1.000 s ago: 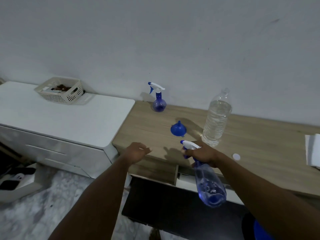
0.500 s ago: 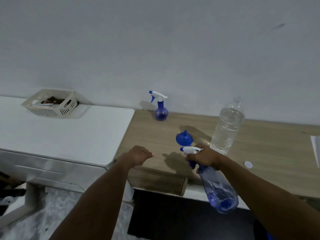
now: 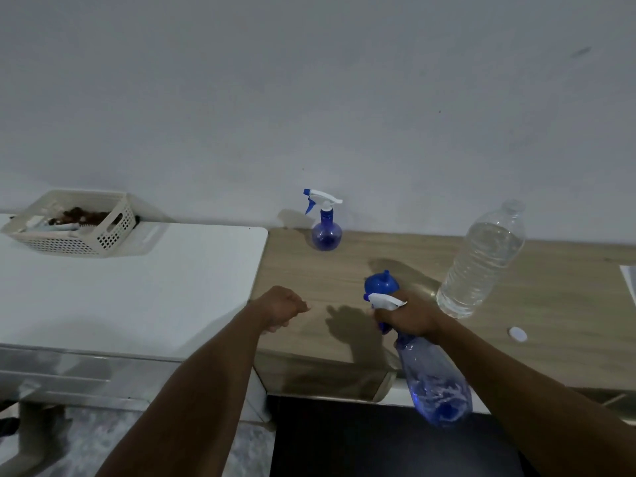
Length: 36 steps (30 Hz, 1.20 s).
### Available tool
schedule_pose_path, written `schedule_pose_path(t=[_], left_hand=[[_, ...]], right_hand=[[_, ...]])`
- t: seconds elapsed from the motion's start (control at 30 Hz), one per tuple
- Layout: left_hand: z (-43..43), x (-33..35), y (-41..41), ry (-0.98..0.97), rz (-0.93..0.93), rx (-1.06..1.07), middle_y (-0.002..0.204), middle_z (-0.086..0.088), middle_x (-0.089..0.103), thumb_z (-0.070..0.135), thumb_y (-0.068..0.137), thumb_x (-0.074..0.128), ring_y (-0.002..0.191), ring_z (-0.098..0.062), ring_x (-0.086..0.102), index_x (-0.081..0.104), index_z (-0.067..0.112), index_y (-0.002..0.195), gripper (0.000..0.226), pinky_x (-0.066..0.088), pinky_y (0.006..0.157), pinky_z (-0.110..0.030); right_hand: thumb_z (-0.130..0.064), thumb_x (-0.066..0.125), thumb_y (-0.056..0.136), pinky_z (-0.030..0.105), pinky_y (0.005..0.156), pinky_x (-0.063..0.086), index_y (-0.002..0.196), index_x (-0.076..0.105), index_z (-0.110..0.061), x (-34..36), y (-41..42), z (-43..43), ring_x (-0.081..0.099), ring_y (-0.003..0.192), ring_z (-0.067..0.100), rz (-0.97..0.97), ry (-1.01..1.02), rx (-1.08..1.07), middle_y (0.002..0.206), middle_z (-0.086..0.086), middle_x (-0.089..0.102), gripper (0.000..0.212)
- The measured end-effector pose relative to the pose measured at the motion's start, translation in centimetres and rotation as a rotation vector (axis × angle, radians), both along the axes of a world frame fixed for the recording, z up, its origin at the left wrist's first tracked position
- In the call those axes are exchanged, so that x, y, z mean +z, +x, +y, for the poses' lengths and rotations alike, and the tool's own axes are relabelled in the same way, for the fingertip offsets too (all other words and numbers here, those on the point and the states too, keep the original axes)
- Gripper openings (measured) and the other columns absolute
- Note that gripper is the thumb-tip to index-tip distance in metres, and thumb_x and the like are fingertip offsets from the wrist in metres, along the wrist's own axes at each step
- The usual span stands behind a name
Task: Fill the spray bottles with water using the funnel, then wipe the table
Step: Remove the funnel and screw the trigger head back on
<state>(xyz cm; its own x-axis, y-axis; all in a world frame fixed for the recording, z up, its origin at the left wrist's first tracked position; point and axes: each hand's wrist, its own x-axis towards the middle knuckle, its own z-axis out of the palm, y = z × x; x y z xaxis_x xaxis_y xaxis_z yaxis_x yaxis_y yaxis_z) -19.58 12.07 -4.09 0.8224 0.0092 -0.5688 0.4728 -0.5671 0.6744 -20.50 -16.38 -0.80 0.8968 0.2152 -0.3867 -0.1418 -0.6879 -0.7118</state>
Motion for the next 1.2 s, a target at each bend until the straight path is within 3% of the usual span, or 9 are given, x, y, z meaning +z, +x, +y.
schedule_pose_path(t=[0.2,0.27,0.4,0.5,0.63,0.7,0.87,1.03,1.2], left_hand=[[0.6,-0.5,1.1,-0.037,0.006,-0.016,0.084,-0.009,0.056,0.038,0.091,0.072,0.066,-0.018,0.049,0.068,0.006,0.101,0.034,0.035,0.052,-0.025],[0.7,-0.6,1.3,-0.042,0.004,-0.022,0.086,-0.009,0.057,0.038,0.091,0.072,0.069,-0.019,0.050,0.069,0.003,0.103,0.036,0.036,0.051,-0.025],[0.9,-0.9,1.9,-0.053,0.004,-0.038,0.084,-0.009,0.054,0.040,0.089,0.072,0.065,-0.018,0.047,0.068,0.009,0.099,0.032,0.034,0.050,-0.024],[0.8,-0.8,2.4,-0.057,-0.002,-0.035,0.087,-0.007,0.062,0.043,0.088,0.073,0.069,-0.018,0.052,0.070,0.010,0.104,0.037,0.037,0.054,-0.026],[0.6,-0.6,3.4,-0.059,-0.026,-0.035,0.089,-0.007,0.063,0.044,0.088,0.072,0.069,-0.016,0.053,0.069,0.014,0.103,0.034,0.038,0.056,-0.026],[0.4,-0.3,4.2,-0.085,-0.041,-0.024,0.086,-0.008,0.060,0.041,0.088,0.073,0.062,-0.015,0.051,0.068,0.013,0.096,0.030,0.034,0.053,-0.025],[-0.2,0.7,6.0,-0.095,-0.117,0.015,0.106,-0.006,0.070,0.043,0.088,0.072,0.083,-0.020,0.065,0.069,0.020,0.100,0.026,0.046,0.068,-0.031],[-1.1,1.0,7.6,-0.110,-0.194,0.073,0.105,-0.012,0.074,0.040,0.086,0.074,0.092,-0.030,0.073,0.071,0.020,0.096,0.023,0.047,0.065,-0.029],[-2.1,0.3,9.0,-0.107,-0.216,0.089,0.099,-0.002,0.072,0.040,0.084,0.077,0.094,-0.024,0.071,0.071,0.024,0.085,0.017,0.044,0.067,-0.025]], right_hand=[[-0.021,0.069,0.088,0.018,0.051,0.049,0.094,0.065,0.006,-1.9,0.4,0.3,0.063,0.055,0.015,-0.008,0.046,-0.119,0.067,0.013,0.068,0.028],[-0.018,0.067,0.090,0.017,0.053,0.048,0.083,0.065,0.010,-1.7,0.3,0.6,0.062,0.059,0.022,-0.031,0.052,-0.087,0.066,0.019,0.066,0.029],[-0.025,0.062,0.096,0.010,0.061,0.045,0.079,0.061,0.009,0.5,0.4,1.3,0.058,0.059,0.007,-0.096,0.126,-0.017,0.070,0.010,0.062,0.038],[-0.024,0.064,0.090,0.033,0.070,0.053,0.088,0.062,-0.001,1.8,1.5,1.3,0.069,0.073,0.016,-0.208,0.203,-0.012,0.079,0.011,0.072,0.024],[-0.024,0.079,0.082,0.022,0.060,0.044,0.073,0.068,-0.020,4.7,3.5,1.2,0.058,0.061,0.005,-0.437,0.140,0.018,0.066,-0.002,0.068,0.015],[-0.026,0.083,0.078,0.026,0.062,0.045,0.074,0.073,-0.023,6.6,4.6,1.0,0.060,0.062,0.010,-0.516,0.118,0.006,0.069,-0.001,0.070,0.012],[-0.024,0.081,0.080,0.016,0.060,0.043,0.083,0.075,-0.027,11.6,8.4,0.4,0.061,0.064,0.008,-0.655,0.001,0.029,0.072,-0.004,0.071,0.007],[-0.020,0.077,0.083,0.024,0.063,0.044,0.094,0.072,-0.017,13.6,14.1,0.2,0.061,0.076,0.017,-0.715,-0.133,-0.019,0.085,-0.001,0.069,0.013],[-0.014,0.074,0.083,0.039,0.076,0.052,0.100,0.072,-0.012,11.6,18.0,0.8,0.063,0.087,0.027,-0.643,-0.261,0.029,0.096,0.007,0.071,0.017]])
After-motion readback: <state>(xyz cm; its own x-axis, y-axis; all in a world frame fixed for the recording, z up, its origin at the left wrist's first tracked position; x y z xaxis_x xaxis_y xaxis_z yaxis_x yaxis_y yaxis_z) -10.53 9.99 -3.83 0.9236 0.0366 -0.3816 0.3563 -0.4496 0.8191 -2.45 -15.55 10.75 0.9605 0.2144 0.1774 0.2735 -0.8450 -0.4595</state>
